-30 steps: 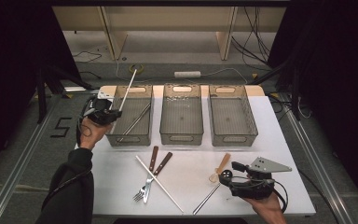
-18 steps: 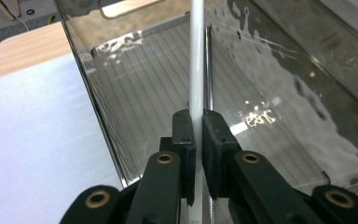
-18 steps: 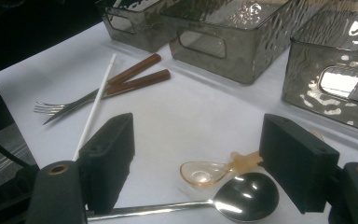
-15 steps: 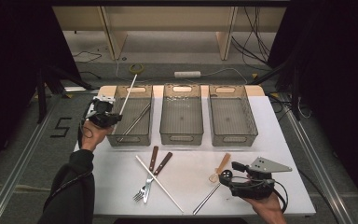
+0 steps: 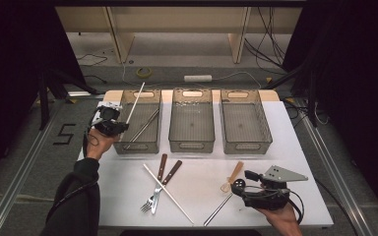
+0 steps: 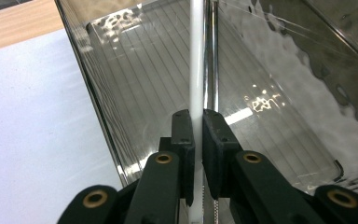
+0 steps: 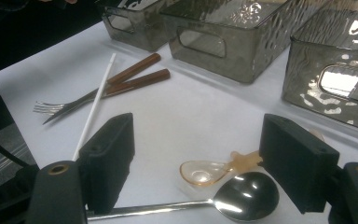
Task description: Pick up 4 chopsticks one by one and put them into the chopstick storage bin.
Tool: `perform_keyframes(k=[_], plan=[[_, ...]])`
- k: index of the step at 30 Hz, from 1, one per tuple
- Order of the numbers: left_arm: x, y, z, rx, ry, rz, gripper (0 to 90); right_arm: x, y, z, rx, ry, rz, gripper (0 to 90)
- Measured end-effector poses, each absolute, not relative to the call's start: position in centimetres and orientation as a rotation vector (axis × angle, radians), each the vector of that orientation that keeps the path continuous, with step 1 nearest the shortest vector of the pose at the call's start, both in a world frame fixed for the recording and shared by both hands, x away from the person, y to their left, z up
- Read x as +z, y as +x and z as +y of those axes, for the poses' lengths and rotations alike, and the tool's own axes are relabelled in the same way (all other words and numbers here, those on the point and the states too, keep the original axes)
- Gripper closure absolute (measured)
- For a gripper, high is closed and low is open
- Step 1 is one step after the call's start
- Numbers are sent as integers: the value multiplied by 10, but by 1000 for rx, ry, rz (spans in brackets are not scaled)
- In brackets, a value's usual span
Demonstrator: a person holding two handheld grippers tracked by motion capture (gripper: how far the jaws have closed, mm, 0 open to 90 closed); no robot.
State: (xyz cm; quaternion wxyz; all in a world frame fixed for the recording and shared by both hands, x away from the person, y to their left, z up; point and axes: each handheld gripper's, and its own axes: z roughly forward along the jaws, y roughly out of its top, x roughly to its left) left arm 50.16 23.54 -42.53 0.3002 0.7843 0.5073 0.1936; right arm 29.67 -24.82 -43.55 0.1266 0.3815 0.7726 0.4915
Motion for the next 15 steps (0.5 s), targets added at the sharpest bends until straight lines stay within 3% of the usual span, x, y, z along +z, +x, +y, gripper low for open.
perform_keyframes(k=[10,15], plan=[[-423,499,238,502,2050,1370,758,-436,297,-248,1431,1111,2250,276],[-412,488,233,467,2057,1305,641,-435,297,-249,1431,1111,2248,276]])
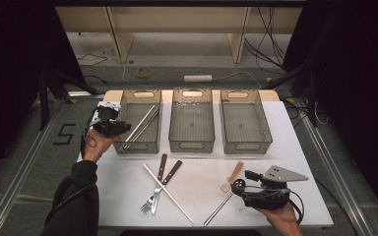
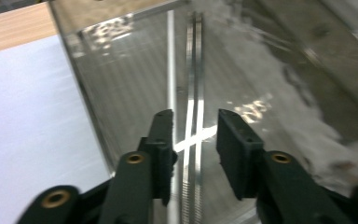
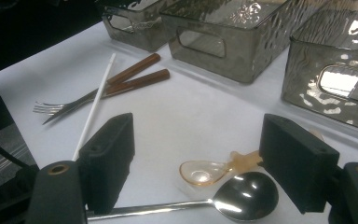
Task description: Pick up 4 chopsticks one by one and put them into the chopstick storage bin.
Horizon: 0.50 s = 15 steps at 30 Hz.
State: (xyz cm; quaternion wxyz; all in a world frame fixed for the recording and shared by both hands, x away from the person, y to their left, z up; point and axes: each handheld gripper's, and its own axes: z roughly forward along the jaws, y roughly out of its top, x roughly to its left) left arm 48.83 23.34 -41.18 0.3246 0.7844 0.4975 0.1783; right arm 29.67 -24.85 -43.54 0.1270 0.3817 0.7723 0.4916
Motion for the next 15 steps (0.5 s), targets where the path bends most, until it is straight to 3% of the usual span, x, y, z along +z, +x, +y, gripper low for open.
perform_keyframes(k=[6,15], plan=[[-399,470,220,453,2144,1192,447,-435,296,-248,1432,1107,2248,276],[-391,437,188,388,2330,947,361,-433,294,-248,1434,1099,2250,276]])
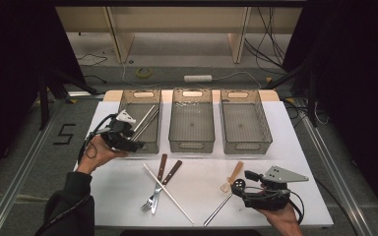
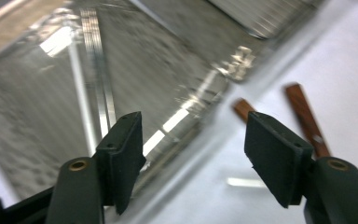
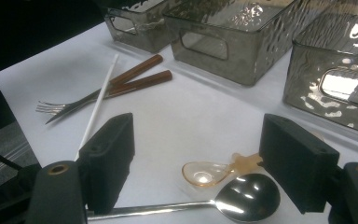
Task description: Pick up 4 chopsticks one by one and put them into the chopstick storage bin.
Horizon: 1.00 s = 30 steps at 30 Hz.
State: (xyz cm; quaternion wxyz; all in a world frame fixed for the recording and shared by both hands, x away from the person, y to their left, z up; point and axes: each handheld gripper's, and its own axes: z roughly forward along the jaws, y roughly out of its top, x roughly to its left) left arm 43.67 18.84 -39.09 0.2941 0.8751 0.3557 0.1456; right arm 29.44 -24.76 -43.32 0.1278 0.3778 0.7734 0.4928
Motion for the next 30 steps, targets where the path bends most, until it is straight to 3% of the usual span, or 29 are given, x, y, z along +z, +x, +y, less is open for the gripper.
perform_keyframes(k=[11,30], plan=[[-398,413,166,317,2444,780,302,-433,294,-247,1432,1096,2252,276],[-428,404,148,200,2640,593,188,-433,295,-247,1429,1090,2254,276]])
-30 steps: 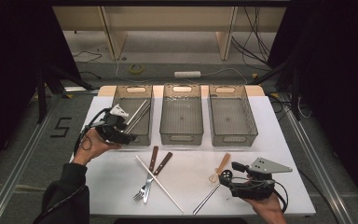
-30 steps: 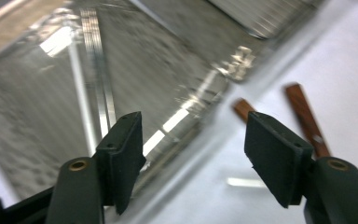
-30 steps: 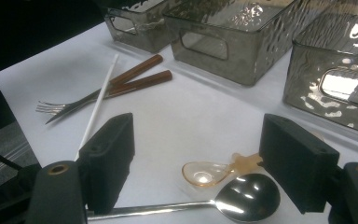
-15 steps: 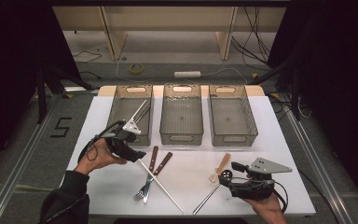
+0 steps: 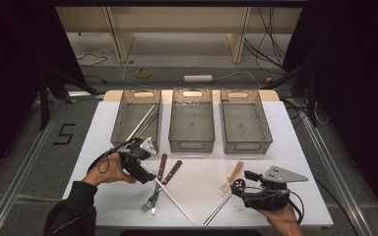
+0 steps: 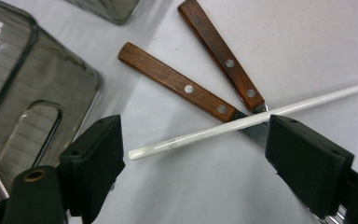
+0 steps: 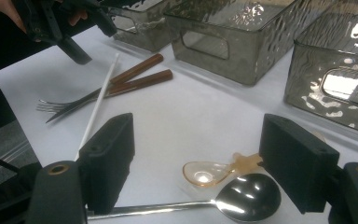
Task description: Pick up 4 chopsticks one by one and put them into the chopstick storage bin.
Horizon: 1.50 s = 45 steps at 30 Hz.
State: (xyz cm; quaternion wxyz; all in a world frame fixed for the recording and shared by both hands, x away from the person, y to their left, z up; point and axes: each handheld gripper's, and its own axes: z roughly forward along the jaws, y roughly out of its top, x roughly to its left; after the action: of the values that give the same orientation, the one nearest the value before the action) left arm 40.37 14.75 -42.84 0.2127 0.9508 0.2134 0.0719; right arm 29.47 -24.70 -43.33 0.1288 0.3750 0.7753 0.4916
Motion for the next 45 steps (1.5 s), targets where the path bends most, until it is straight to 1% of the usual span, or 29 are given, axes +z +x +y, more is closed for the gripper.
perform_keyframes(k=[5,17,27,36,40,45], plan=[[-433,403,144,181,2661,542,184,-434,295,-247,1429,1090,2258,276],[-450,407,138,145,2720,481,181,-434,296,-246,1418,1094,2266,276],[-458,408,135,124,2759,437,202,-435,296,-246,1417,1096,2265,276],[-462,406,131,125,2802,404,251,-435,296,-246,1418,1096,2264,276],[-463,404,131,119,2813,391,297,-434,296,-247,1419,1095,2263,276],[-462,404,131,124,2824,381,379,-434,295,-247,1418,1091,2264,276]])
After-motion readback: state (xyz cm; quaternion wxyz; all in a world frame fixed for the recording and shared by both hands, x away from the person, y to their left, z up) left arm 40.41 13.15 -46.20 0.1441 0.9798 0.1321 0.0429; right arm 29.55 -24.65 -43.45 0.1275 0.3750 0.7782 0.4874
